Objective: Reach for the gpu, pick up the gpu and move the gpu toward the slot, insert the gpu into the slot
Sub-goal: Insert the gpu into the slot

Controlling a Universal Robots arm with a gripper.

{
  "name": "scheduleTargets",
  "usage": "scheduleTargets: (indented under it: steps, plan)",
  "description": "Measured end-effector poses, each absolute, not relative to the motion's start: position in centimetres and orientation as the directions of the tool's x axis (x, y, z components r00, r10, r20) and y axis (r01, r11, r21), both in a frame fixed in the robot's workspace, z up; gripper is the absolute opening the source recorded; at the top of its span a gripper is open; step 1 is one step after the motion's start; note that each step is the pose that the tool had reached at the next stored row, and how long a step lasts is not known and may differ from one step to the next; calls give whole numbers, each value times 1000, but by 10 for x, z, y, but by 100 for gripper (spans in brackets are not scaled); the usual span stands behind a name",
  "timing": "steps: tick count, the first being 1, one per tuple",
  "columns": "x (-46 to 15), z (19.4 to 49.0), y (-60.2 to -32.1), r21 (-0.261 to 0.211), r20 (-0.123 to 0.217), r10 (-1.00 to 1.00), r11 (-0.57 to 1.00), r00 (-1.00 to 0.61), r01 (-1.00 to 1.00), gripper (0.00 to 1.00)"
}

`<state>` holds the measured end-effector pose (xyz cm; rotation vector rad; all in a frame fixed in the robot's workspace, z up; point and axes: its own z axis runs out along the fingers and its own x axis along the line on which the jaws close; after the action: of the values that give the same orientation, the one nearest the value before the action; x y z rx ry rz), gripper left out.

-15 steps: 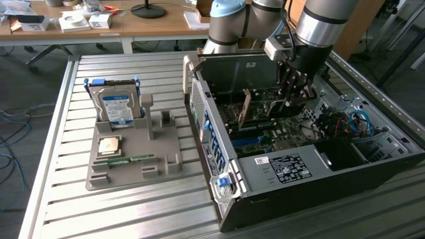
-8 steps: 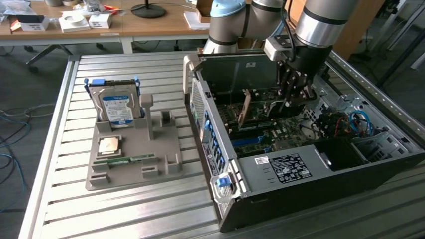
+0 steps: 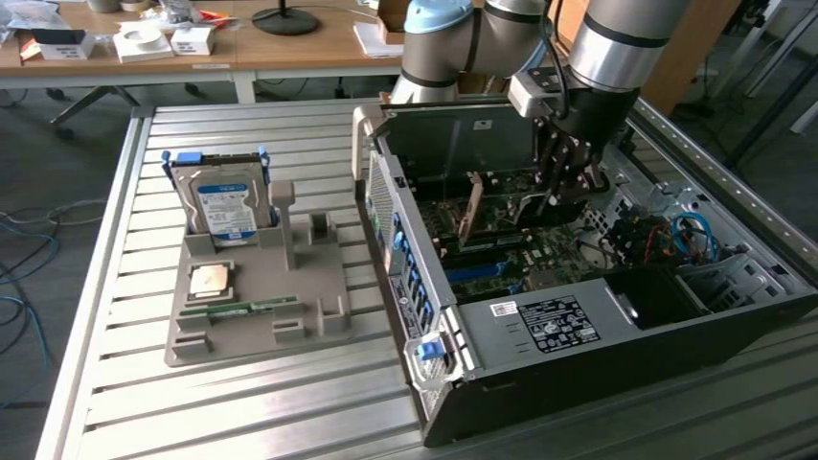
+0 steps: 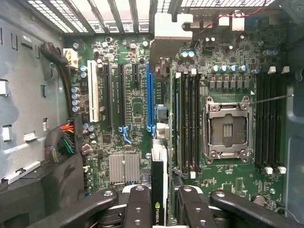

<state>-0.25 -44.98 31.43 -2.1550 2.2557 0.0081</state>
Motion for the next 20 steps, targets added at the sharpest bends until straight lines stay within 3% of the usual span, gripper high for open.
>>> scheduleTargets:
  steps: [20]
  plan:
    - [-2,307,-450,-11,-20,-999,46,-45,-999,27]
